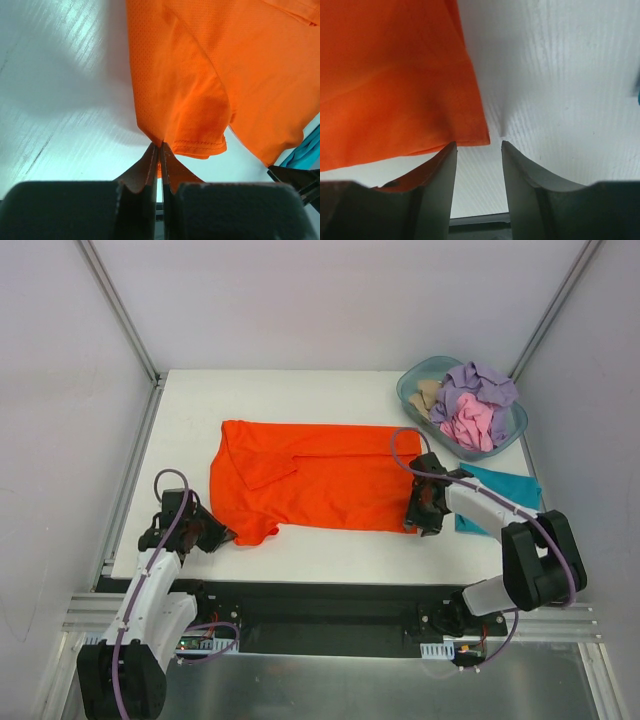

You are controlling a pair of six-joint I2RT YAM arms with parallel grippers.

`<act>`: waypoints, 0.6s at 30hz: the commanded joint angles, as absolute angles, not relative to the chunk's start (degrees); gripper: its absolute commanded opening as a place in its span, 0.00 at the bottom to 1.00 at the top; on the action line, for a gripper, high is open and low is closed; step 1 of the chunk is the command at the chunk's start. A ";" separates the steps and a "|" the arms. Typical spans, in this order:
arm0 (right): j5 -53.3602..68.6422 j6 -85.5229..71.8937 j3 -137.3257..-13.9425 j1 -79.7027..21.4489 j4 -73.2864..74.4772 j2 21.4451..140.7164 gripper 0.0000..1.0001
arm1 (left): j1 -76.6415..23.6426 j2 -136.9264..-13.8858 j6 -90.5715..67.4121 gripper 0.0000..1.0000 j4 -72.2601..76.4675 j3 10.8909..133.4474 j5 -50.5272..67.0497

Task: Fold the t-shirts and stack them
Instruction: Grap the side of the flattened tshirt closest away from the robot with both arms

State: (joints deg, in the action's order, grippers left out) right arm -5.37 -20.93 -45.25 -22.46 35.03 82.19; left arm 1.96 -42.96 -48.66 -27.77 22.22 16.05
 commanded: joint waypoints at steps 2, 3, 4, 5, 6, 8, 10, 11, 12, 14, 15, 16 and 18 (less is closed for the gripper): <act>-4.84 -20.21 -45.70 -20.74 33.49 84.28 0.40 | 2.28 -42.36 -48.87 0.00 -30.49 23.99 14.33; -3.70 -20.13 -45.70 -20.74 33.05 84.72 0.37 | 2.20 -42.36 -48.95 0.00 -30.85 24.08 14.33; -3.00 -20.13 -45.53 -20.74 32.79 85.16 0.33 | 2.28 -42.19 -49.22 0.00 -31.02 24.17 14.41; -2.38 -20.21 -45.44 -20.74 32.52 85.69 0.32 | 2.29 -42.01 -49.22 0.00 -31.29 24.34 14.41; -1.33 -20.30 -45.18 -20.74 32.08 85.95 0.31 | 2.29 -41.75 -49.39 0.00 -31.72 24.43 14.33; -0.79 -20.04 -44.47 -20.83 32.17 85.87 0.24 | 2.20 -41.31 -49.74 0.00 -33.57 24.70 14.06; -0.97 -20.21 -43.43 -20.74 33.13 85.17 0.18 | 2.20 -40.69 -50.62 0.00 -37.24 25.05 13.01; -0.88 -20.21 -43.16 -20.74 33.57 84.30 0.17 | 2.20 -40.43 -50.97 0.00 -38.57 25.14 12.83; -0.88 -20.13 -42.72 -20.83 34.62 83.77 0.14 | 2.28 -39.73 -51.41 0.00 -39.80 25.05 12.48; -1.32 -20.04 -41.58 -20.74 36.03 81.75 0.12 | 2.29 -38.77 -52.29 0.00 -43.74 25.05 11.34; -1.49 -20.04 -41.14 -20.83 37.34 80.96 0.10 | 2.20 -37.45 -53.43 0.00 -45.16 25.14 10.90; -1.49 -19.95 -40.78 -20.74 37.96 80.16 0.09 | 2.20 -36.57 -53.87 0.00 -46.13 24.96 11.77; -1.23 -19.60 -39.64 -20.74 39.63 78.05 0.09 | 2.20 -34.03 -54.58 0.00 -46.75 24.43 12.74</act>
State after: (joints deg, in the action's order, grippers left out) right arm -2.87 -19.70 -42.30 -20.51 33.36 81.54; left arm 1.96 -37.89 -51.79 -40.10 23.27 12.97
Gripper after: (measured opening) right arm 0.098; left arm 0.009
